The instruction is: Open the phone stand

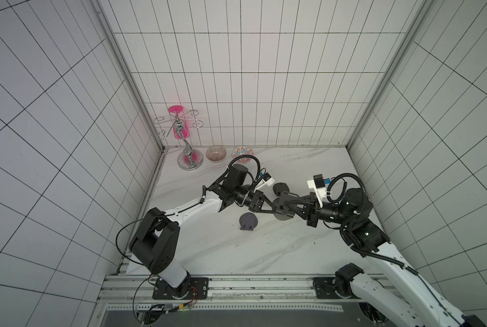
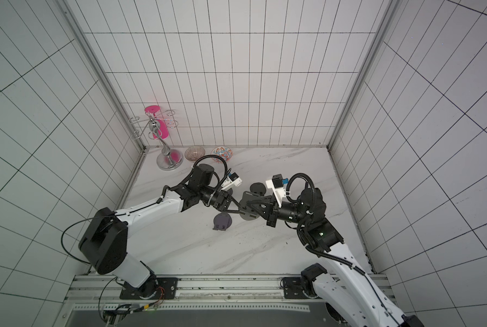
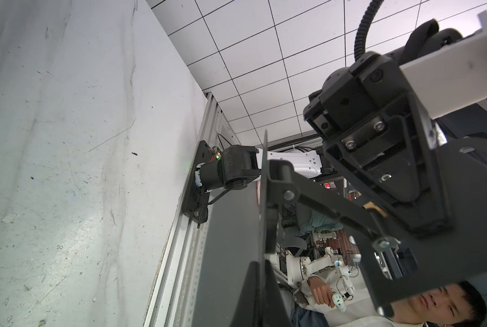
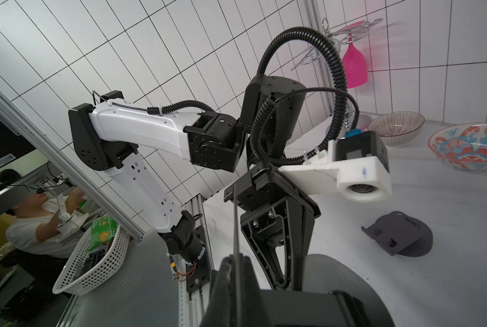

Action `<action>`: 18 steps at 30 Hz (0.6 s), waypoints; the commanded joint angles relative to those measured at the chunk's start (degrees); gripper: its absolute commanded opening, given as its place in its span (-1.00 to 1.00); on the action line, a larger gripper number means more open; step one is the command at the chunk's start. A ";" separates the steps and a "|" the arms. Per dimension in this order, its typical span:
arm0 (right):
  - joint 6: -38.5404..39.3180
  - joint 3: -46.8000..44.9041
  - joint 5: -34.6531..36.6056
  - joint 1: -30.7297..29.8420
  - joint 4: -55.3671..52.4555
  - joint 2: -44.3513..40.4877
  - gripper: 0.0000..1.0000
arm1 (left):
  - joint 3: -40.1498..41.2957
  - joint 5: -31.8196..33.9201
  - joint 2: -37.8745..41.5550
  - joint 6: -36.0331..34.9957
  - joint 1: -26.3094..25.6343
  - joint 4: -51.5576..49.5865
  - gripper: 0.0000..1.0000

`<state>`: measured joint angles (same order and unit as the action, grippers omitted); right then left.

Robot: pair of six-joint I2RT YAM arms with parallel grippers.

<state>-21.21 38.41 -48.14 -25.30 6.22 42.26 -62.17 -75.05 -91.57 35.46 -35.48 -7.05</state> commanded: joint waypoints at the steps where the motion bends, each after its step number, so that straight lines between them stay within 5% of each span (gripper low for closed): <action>1: 4.28 -3.07 9.29 0.65 -0.81 -1.69 -1.00 | -1.02 -1.88 1.58 2.33 2.51 -1.09 -1.00; 18: 4.58 -0.82 9.07 0.51 -0.89 2.04 -1.00 | -3.08 0.11 -0.94 -0.48 3.05 -2.59 -1.00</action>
<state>-19.81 36.82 -44.53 -25.63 9.72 43.99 -63.31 -72.90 -92.64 35.73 -34.15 -9.26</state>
